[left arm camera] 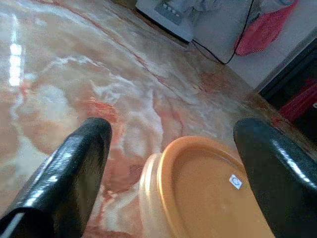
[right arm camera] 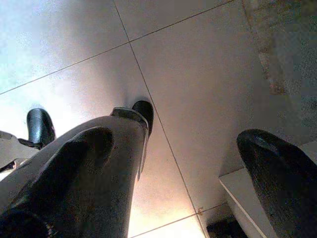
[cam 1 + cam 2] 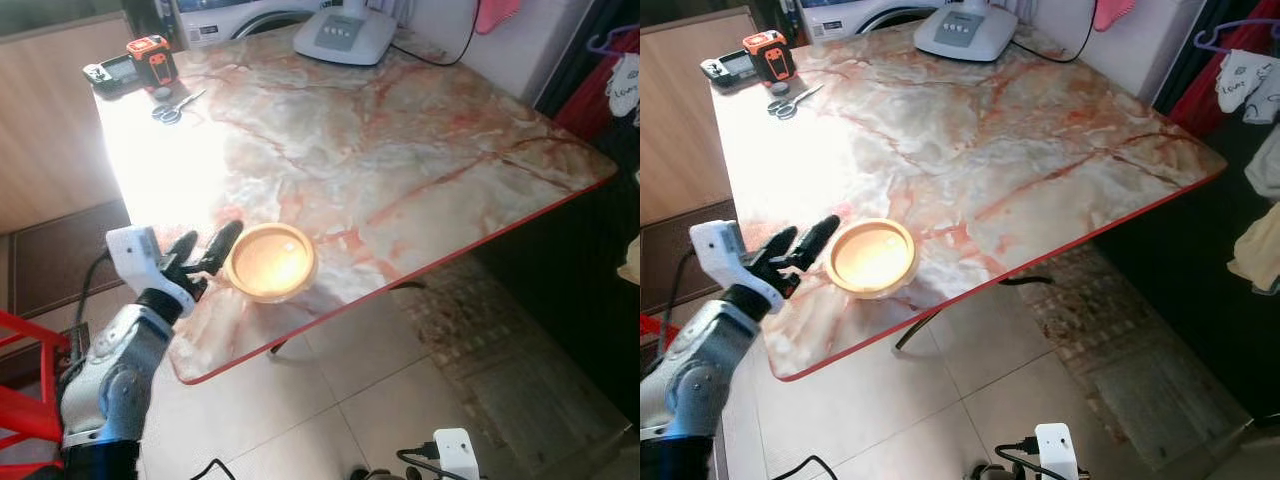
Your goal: Restocking fridge
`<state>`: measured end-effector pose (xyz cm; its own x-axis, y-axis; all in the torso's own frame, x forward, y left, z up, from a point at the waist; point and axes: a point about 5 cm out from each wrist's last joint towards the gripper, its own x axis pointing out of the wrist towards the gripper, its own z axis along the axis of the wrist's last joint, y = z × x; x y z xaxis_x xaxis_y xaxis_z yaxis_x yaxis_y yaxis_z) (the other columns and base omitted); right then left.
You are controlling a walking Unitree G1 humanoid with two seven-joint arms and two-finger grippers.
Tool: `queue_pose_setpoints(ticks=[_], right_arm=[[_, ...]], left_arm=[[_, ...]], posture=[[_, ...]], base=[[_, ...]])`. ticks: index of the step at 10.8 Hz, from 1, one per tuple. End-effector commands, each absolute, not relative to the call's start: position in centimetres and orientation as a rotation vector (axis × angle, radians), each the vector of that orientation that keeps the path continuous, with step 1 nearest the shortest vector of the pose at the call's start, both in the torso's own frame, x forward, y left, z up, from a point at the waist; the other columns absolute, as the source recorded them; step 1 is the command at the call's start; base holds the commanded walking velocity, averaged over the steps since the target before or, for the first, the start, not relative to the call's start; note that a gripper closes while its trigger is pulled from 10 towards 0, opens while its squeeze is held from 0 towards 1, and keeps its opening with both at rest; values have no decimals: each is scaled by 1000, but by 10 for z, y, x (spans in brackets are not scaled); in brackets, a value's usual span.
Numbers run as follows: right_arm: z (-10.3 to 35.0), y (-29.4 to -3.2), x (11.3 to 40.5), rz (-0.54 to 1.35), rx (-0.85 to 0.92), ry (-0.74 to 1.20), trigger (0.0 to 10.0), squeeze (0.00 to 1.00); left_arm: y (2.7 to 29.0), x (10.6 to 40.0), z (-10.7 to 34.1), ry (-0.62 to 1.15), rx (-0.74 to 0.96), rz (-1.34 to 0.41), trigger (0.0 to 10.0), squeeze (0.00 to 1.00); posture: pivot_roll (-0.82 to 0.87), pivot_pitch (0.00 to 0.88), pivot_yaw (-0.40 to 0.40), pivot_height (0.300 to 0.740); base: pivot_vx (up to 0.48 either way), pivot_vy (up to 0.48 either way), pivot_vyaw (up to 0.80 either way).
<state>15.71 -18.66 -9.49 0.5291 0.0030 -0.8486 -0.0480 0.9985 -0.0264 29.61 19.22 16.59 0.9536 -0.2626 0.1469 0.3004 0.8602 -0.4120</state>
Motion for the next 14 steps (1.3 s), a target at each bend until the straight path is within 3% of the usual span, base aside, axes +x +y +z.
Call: queue_pose_setpoints(ticks=[1,2,14], right_arm=[[-101,-188,141,30,-52,1077,10000,0],[-101,-188,141,44,-66,1077,10000,0],[-101,-189,141,37,-67,1076,10000,0]], left_arm=[[194,297,160,-56,-464,-287,10000,949],[192,299,157,-50,-495,-283,10000,0],[178,315,140,-16,-627,-304,10000,0]], posture=[[-133,187,-21,740],[-135,185,-21,740],[-150,185,-29,740]], base=[[0,0,0],[0,0,0],[0,0,0]])
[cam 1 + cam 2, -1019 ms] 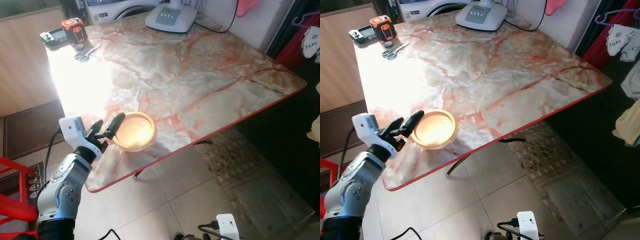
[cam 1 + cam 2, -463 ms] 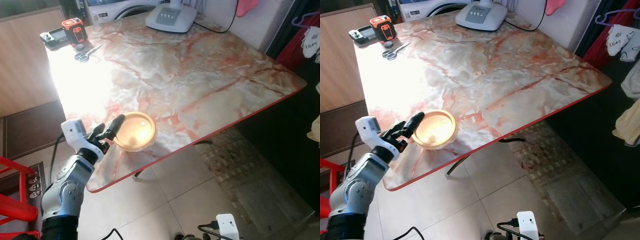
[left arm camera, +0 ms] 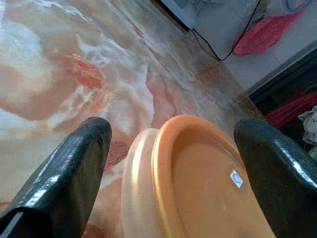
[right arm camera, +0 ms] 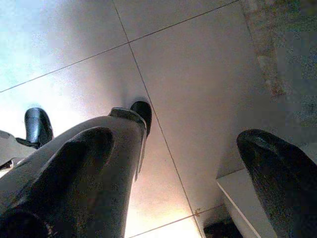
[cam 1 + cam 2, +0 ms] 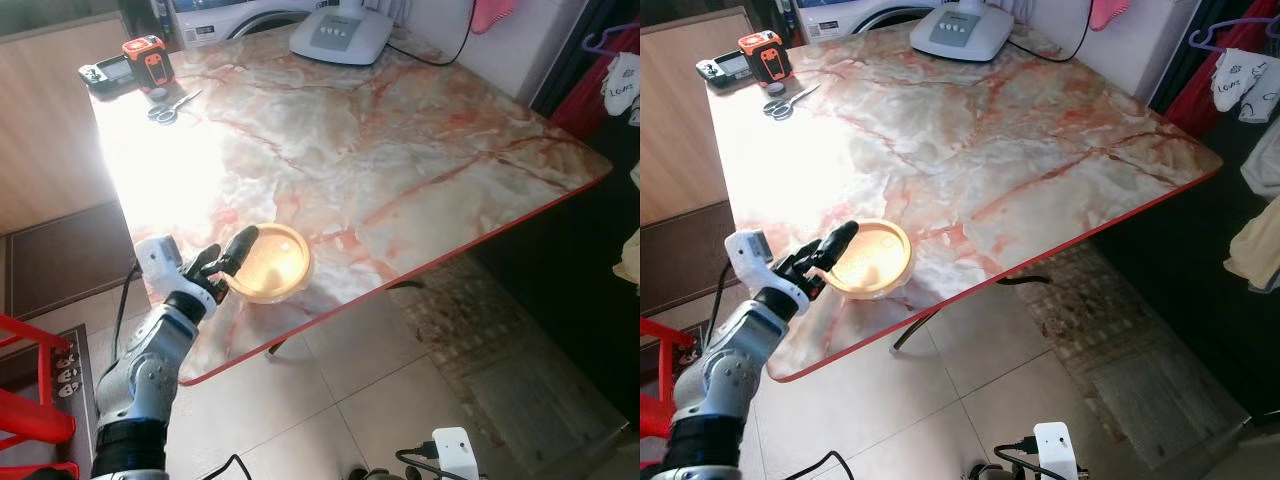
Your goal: Restocking fridge
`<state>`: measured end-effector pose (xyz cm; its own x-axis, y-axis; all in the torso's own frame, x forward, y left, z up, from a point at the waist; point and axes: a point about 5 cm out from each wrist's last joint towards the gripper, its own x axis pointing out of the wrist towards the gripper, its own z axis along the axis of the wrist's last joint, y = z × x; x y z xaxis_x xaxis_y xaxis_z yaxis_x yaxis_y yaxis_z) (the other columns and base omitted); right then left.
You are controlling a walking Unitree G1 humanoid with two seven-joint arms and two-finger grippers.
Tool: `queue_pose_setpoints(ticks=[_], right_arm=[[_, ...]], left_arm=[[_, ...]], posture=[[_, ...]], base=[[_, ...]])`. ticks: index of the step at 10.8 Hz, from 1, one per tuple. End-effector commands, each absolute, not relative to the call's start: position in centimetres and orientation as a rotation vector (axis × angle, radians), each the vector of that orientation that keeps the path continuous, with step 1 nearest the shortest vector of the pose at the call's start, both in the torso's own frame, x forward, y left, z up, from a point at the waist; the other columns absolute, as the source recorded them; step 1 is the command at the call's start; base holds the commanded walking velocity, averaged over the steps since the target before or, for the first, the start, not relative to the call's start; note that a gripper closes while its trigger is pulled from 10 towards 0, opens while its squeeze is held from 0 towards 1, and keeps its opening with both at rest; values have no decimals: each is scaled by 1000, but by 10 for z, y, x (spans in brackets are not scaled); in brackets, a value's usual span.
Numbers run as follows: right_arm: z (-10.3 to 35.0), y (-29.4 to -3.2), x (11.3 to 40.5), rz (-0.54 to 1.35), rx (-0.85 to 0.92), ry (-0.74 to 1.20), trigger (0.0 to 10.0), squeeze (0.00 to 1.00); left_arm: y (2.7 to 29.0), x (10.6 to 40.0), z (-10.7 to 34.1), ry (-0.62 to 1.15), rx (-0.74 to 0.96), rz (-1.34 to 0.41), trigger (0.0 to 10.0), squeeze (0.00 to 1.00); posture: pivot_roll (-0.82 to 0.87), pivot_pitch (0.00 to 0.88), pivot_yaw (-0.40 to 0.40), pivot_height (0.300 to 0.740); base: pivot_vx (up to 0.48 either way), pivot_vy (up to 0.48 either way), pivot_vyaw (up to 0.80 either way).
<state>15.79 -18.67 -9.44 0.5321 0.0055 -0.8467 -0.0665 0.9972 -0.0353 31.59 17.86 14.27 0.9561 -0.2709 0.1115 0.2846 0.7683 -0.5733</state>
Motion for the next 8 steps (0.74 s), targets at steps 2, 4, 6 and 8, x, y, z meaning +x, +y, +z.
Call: queue_pose_setpoints(ticks=[2,4,6,8], right_arm=[[-101,-189,141,36,-67,1077,10000,0],[-101,-189,141,37,-67,1076,10000,0],[-101,-189,141,37,-66,1075,10000,0],[-101,-189,141,39,-67,1076,10000,0]], left_arm=[[176,317,140,-16,-632,-310,10000,0],[175,319,138,-10,-637,-312,10000,0],[174,317,133,5,-626,-305,10000,0],[172,317,131,16,-630,-309,10000,0]], posture=[[-150,188,-30,740],[-151,191,-31,740],[-151,192,-30,740],[-150,191,-31,740]], base=[[0,0,0],[0,0,0],[0,0,0],[0,0,0]])
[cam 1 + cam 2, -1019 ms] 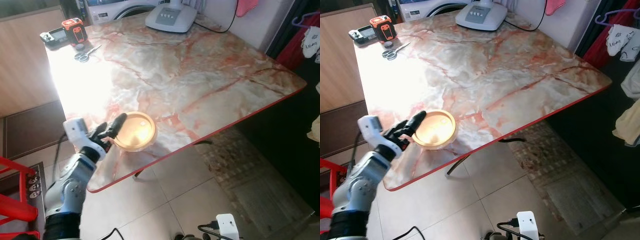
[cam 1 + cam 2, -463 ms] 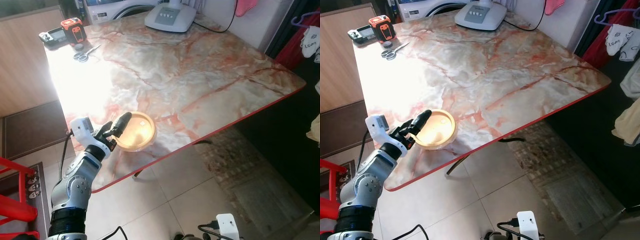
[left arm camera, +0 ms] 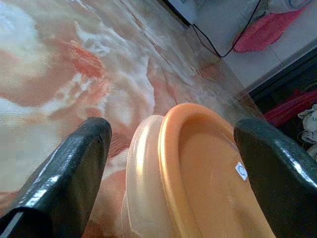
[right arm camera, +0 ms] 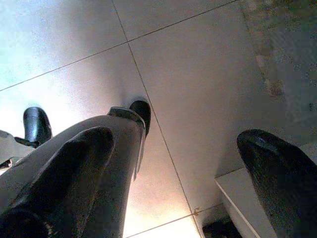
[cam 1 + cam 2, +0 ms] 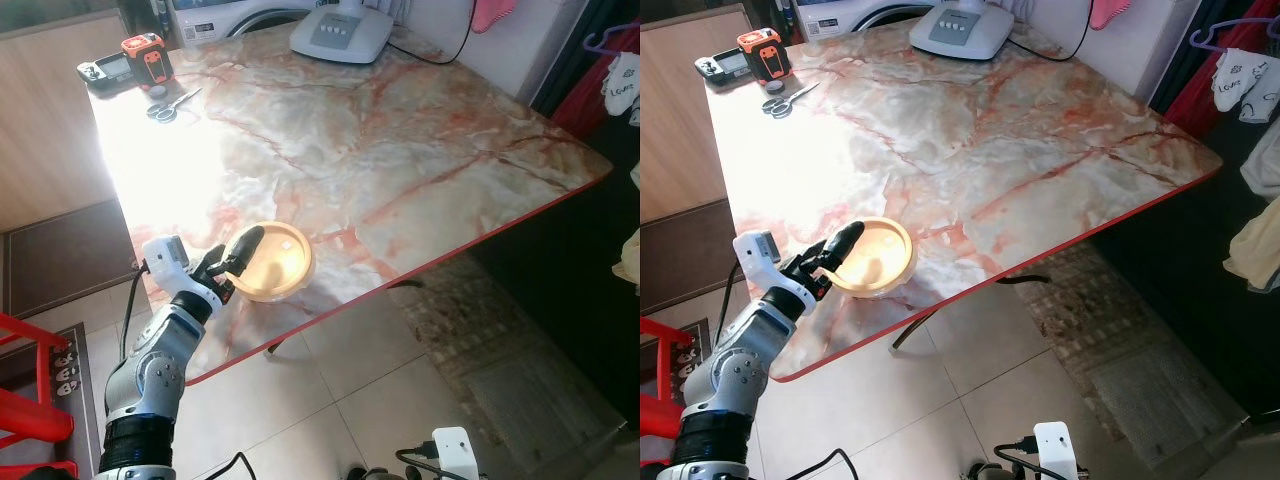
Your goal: Restocking fridge
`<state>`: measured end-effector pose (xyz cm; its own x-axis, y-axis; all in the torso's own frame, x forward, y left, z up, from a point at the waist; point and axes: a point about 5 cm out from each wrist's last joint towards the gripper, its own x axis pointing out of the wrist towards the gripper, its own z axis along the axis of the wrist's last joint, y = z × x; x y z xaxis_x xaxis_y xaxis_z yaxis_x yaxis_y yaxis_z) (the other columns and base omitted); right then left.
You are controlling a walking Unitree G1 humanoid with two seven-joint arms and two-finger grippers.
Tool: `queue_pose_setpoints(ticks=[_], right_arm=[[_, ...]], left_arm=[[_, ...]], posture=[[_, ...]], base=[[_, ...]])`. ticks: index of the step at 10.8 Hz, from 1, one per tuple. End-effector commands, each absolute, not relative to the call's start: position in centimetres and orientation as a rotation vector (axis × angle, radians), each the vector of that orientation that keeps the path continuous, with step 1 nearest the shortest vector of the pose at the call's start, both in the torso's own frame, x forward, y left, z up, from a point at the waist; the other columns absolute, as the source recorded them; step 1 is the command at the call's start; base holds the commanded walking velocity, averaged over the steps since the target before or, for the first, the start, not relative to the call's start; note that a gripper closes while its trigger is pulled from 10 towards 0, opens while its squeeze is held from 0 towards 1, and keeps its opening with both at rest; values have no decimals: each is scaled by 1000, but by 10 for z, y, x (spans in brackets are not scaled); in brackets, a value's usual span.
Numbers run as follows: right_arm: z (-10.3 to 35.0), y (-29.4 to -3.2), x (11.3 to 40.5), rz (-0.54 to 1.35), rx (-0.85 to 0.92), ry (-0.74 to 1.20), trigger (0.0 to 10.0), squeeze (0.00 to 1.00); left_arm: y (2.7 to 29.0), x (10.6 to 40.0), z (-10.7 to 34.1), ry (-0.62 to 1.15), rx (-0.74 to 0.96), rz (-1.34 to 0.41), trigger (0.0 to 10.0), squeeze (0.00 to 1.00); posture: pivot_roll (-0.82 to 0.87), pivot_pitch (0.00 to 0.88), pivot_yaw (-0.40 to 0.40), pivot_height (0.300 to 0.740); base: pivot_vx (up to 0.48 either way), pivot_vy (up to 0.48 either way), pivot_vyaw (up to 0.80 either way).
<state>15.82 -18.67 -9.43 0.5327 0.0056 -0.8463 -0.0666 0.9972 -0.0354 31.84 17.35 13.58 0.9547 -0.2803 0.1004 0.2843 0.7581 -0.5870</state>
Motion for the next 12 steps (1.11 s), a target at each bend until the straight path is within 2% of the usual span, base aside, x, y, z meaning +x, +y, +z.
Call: queue_pose_setpoints(ticks=[1,5,8,9,10,12], right_arm=[[-101,-189,141,39,-67,1075,10000,0],[-101,-189,141,38,-66,1076,10000,0],[-101,-188,141,39,-65,1076,10000,0],[-101,-188,141,39,-65,1076,10000,0],[-101,-188,141,39,-65,1076,10000,0],[-101,-188,141,39,-65,1076,10000,0]], left_arm=[[167,319,129,32,-647,-328,10000,0],[155,322,125,71,-654,-371,10000,0],[149,322,118,127,-561,-399,10000,0],[148,322,114,151,-534,-398,3608,0],[147,321,114,148,-536,-401,0,0],[146,322,116,135,-527,-401,0,0]], posture=[[-151,191,-30,740],[-155,193,-30,740],[-153,193,-28,740],[-154,191,-27,740],[-155,191,-27,740],[-155,191,-28,740]], base=[[0,0,0],[0,0,0],[0,0,0],[0,0,0],[0,0,0],[0,0,0]])
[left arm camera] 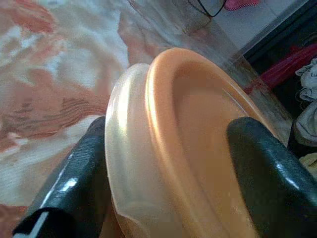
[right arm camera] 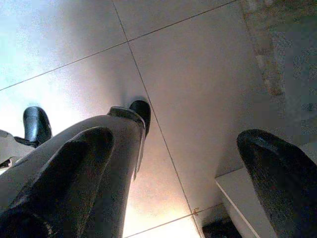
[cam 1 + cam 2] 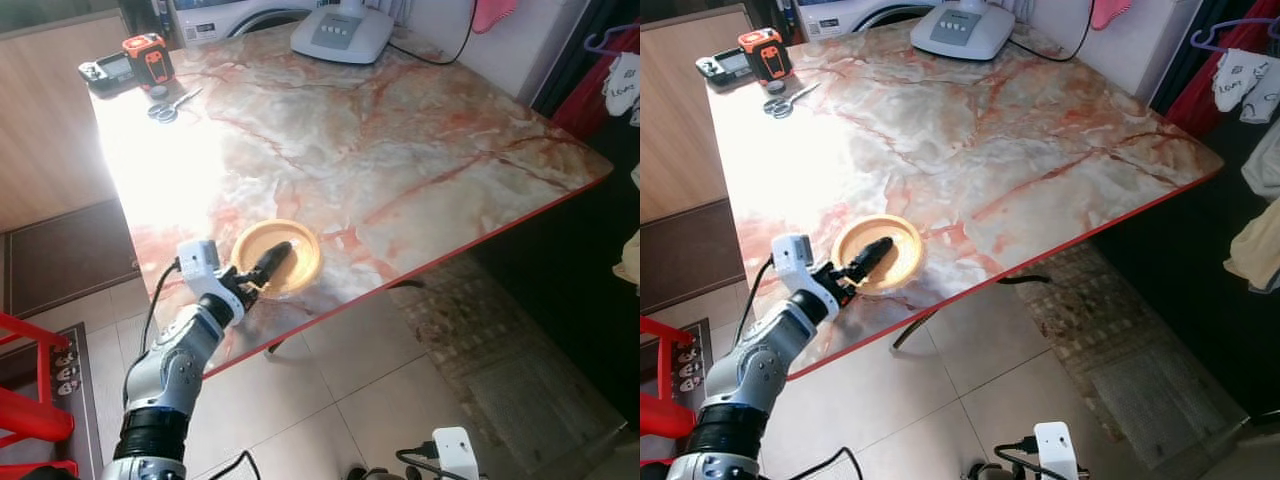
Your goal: Restocking fridge
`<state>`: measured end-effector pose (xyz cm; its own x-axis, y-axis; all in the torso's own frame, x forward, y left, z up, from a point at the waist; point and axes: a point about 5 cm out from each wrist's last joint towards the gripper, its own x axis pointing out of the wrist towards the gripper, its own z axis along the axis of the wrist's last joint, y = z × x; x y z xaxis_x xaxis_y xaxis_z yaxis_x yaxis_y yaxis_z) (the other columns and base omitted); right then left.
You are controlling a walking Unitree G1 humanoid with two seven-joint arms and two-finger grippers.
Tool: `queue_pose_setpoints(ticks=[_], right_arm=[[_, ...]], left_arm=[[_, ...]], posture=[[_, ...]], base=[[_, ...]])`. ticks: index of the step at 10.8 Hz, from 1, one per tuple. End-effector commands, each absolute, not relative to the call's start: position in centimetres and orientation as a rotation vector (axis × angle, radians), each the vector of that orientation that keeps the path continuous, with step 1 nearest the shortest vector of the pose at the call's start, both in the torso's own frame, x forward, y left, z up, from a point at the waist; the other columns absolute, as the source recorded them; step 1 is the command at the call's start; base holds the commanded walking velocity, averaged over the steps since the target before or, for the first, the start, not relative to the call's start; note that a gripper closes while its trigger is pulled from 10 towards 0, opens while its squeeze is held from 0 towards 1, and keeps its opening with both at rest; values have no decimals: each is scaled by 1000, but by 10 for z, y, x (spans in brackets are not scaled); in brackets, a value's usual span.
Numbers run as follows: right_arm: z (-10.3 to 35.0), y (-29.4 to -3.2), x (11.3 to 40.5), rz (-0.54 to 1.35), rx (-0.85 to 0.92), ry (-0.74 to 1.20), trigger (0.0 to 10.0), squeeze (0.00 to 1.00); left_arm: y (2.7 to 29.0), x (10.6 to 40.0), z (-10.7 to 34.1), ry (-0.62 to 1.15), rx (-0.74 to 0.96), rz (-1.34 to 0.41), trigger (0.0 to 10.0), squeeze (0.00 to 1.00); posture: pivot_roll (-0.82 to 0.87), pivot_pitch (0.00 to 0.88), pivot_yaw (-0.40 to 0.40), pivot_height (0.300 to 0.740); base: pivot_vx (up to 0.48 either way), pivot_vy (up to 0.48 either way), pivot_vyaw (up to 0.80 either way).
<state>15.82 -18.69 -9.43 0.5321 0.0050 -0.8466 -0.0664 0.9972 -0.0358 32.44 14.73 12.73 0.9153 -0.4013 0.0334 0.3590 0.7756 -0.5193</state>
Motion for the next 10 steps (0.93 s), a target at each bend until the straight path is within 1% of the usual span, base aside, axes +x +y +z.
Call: queue_pose_setpoints(ticks=[1,7,10], right_arm=[[-101,-188,141,39,-65,1076,10000,0],[-101,-189,141,41,-67,1077,10000,0],[-101,-188,142,42,-66,1076,10000,0]], left_arm=[[146,322,117,131,-528,-400,0,0],[148,323,118,116,-494,-390,0,0],[146,320,115,134,-398,-414,0,0]], posture=[[-154,189,-27,740],[-152,194,-30,740],[-149,195,-29,740]], base=[[0,0,0],[0,0,0],[0,0,0]])
